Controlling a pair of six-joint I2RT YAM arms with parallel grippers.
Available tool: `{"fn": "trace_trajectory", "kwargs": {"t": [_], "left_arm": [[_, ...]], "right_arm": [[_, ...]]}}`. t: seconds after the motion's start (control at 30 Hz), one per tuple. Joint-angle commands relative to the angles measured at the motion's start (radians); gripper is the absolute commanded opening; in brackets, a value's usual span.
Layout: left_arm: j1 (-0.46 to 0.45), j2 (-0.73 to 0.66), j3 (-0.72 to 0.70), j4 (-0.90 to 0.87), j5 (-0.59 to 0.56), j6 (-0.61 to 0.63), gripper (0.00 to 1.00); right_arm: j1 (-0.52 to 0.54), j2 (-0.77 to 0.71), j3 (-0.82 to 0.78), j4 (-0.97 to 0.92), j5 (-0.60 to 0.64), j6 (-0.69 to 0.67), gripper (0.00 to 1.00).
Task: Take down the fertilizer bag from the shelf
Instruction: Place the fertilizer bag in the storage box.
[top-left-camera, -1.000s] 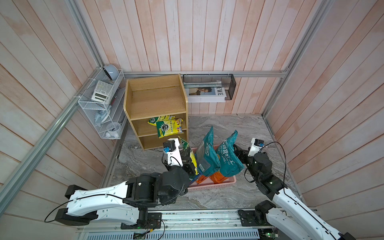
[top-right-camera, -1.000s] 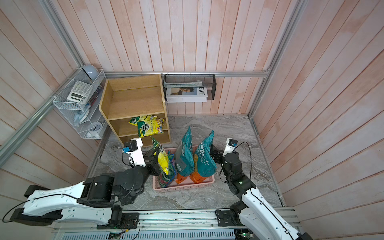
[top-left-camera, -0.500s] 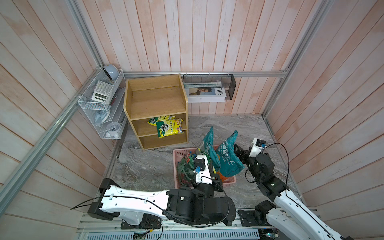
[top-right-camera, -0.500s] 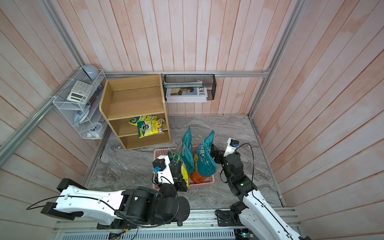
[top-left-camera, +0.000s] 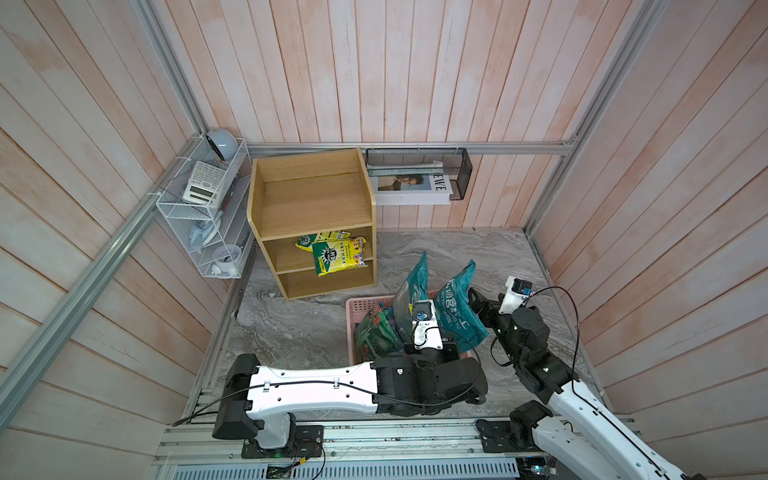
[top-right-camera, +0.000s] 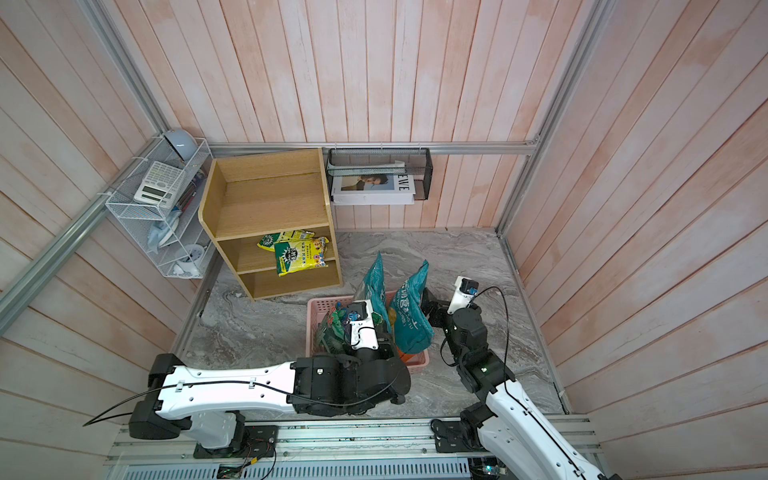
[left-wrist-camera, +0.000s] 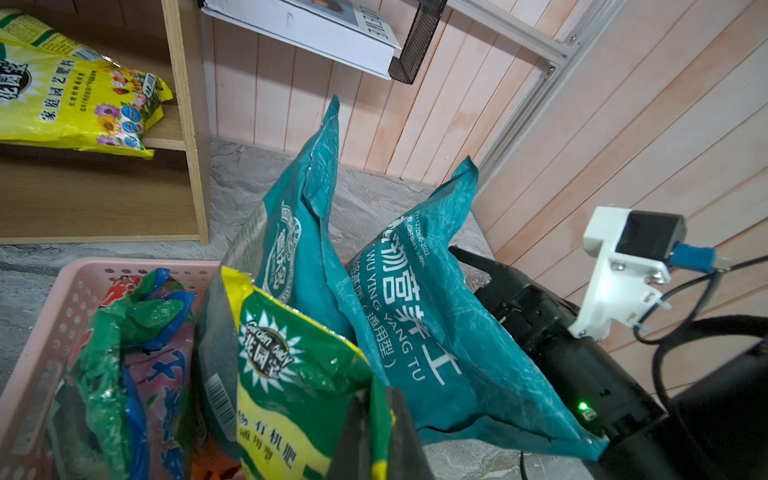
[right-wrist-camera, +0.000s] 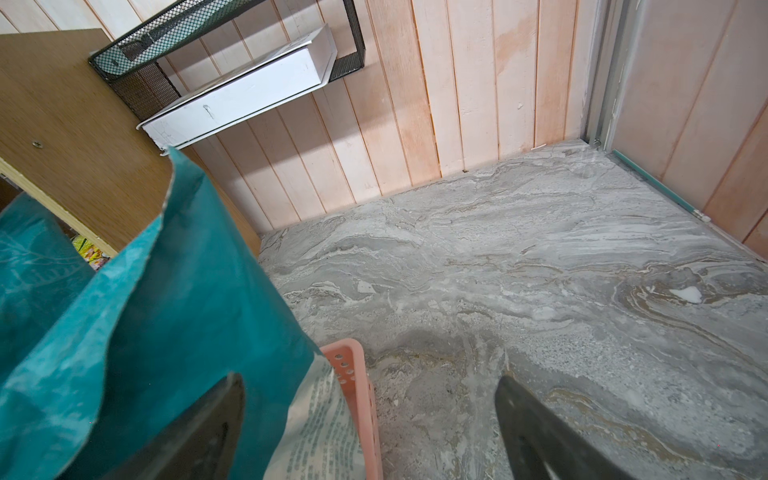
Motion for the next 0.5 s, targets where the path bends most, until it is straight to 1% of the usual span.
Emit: {"fn": "trace_trajectory", "kwargs": {"t": [0.0,0.1,0.23,0.37,0.47], "left_arm": [[0.009,0.037,0.048,-0.021,-0.011,-0.060,0.00],[0.031,0.068,0.048,-0.009,0.001,-0.075,0.00],[0.086,0.100,0.012,0.047,0.064,-0.094,0.00],[0.098,0.121,-0.012,0.055,0.015,-0.136,0.00],[0.102,0.154,-0.003,0.061,0.012,-0.142,0.00]], "right_arm": [[0.007,-0.010,-0.014,-0.004,0.005,-0.007,0.98],[0.007,-0.016,-0.016,-0.006,0.006,-0.007,0.98],[0.007,-0.022,-0.017,-0.007,0.008,-0.007,0.98],[0.007,-0.028,-0.020,-0.008,0.014,-0.007,0.98],[0.007,-0.027,-0.020,-0.007,0.017,-0.006,0.98]]}}
